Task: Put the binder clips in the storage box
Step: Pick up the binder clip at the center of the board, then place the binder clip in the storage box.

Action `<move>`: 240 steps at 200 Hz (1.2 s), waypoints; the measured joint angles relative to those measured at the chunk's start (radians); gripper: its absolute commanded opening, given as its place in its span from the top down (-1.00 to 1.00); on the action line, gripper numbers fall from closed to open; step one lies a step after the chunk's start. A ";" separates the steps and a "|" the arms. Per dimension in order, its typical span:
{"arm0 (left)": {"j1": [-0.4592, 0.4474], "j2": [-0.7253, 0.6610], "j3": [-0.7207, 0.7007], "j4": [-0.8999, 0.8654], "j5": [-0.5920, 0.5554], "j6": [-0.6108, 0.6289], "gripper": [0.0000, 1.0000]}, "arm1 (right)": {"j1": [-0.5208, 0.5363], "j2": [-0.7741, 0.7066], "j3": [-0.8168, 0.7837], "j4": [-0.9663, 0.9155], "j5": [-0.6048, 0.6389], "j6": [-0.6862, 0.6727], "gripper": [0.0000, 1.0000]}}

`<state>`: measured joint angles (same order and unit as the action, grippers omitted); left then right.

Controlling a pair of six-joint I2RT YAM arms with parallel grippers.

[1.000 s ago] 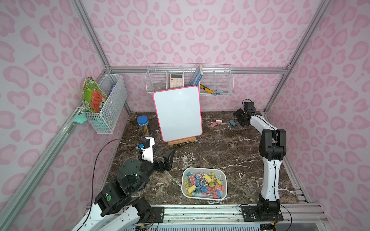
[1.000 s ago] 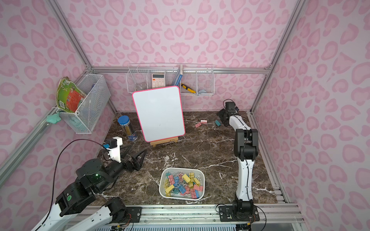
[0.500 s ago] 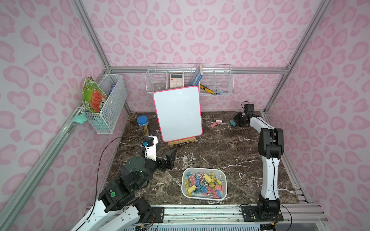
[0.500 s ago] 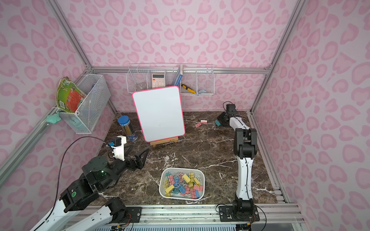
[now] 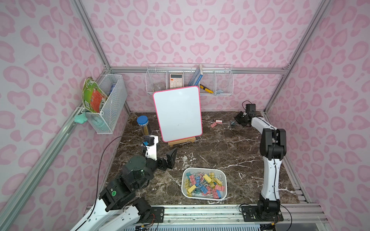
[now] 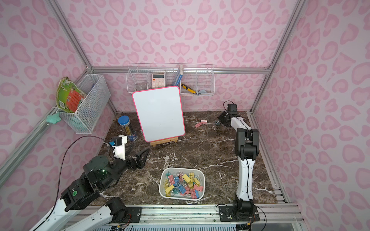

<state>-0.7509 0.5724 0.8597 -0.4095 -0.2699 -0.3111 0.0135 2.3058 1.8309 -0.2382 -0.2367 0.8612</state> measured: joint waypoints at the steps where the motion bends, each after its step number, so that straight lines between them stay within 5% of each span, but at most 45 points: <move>1: 0.000 0.001 0.000 0.000 0.000 0.000 -0.98 | 0.001 -0.006 -0.006 -0.001 0.000 -0.002 1.00; 42: 0.000 0.034 0.000 0.018 -0.024 0.000 -0.98 | 0.107 -0.539 -0.501 0.098 0.016 -0.063 1.00; 76: 0.000 0.084 -0.008 0.070 -0.064 0.000 -0.98 | 0.432 -0.954 -0.842 0.042 0.097 -0.064 1.00; 120: 0.000 0.109 -0.017 0.123 -0.105 0.000 -0.98 | 0.897 -1.099 -0.935 -0.185 0.270 0.079 1.00; 154: 0.000 0.122 -0.030 0.151 -0.120 0.000 -0.98 | 1.119 -1.038 -0.928 -0.295 0.374 0.176 1.00; 166: 0.000 0.132 -0.031 0.153 -0.120 0.000 -0.98 | 1.143 -0.996 -0.924 -0.314 0.397 0.194 0.99; 179: 0.000 0.140 -0.031 0.156 -0.116 0.000 -0.98 | 1.148 -0.963 -0.924 -0.315 0.423 0.206 0.34; 191: 0.000 0.142 -0.026 0.155 -0.109 -0.001 -0.98 | 1.150 -0.945 -0.914 -0.320 0.443 0.209 0.08; 221: 0.000 0.138 -0.015 0.156 -0.092 0.000 -0.98 | 1.111 -0.948 -0.811 -0.316 0.507 0.151 -0.02; 240: 0.000 0.132 -0.015 0.156 -0.085 0.000 -0.98 | 0.943 -0.946 -0.756 -0.225 0.507 0.056 0.02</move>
<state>-0.7509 0.7044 0.8448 -0.2535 -0.3553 -0.3115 0.9562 1.3598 1.0748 -0.4633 0.2703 0.9173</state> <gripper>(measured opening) 0.991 0.503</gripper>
